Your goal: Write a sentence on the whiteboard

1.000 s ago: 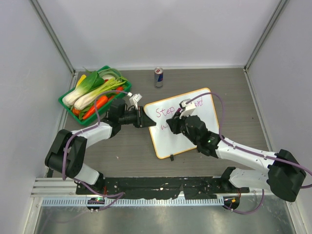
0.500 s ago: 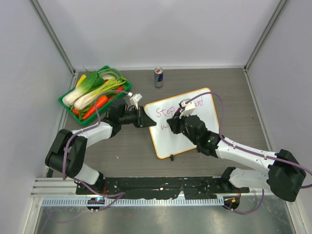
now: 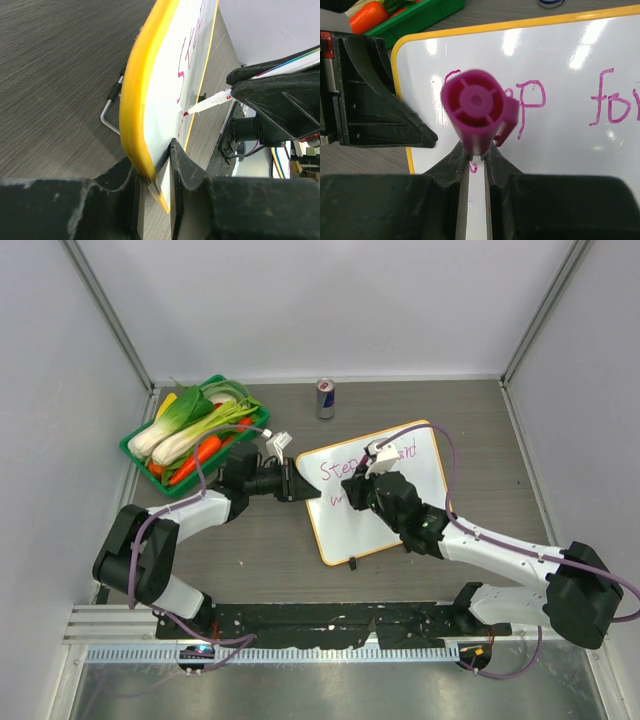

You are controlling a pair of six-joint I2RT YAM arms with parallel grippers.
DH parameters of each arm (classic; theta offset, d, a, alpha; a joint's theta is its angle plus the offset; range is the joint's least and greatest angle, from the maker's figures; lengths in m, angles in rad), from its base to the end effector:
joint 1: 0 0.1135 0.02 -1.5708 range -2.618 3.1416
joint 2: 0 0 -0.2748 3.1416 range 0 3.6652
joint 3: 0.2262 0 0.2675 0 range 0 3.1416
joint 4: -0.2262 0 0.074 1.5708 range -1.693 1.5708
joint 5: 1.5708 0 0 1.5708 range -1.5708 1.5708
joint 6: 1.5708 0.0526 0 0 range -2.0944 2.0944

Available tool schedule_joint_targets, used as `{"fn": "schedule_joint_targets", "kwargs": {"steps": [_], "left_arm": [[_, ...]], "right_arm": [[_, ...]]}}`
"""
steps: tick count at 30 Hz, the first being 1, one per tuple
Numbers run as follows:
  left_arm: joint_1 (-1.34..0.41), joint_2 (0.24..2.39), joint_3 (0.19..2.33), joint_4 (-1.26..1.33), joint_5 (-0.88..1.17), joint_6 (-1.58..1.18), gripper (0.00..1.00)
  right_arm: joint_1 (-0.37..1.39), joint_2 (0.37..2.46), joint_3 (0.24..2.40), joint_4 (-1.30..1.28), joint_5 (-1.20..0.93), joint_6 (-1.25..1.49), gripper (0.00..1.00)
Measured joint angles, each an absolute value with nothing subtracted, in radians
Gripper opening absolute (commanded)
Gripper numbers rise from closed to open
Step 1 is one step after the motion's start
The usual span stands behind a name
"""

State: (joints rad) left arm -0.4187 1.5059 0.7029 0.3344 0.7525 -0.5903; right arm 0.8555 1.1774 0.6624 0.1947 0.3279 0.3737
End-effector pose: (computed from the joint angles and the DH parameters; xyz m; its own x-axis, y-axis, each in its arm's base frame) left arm 0.2838 -0.1657 0.1911 -0.8181 -0.0807 -0.5694 0.4797 0.4503 -0.7531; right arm 0.2021 0.2067 0.2521 -0.3800 0.0896 -0.9207 -0.4033 0.8796 0.2521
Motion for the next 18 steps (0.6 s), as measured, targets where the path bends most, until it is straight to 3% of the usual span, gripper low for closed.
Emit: {"fn": "schedule_joint_targets", "kwargs": {"steps": [18], "left_arm": [[-0.428, 1.506, 0.711, 0.332, 0.752, -0.575, 0.0]], "right_arm": [[0.849, 1.128, 0.667, 0.191, 0.355, 0.368, 0.02]]}}
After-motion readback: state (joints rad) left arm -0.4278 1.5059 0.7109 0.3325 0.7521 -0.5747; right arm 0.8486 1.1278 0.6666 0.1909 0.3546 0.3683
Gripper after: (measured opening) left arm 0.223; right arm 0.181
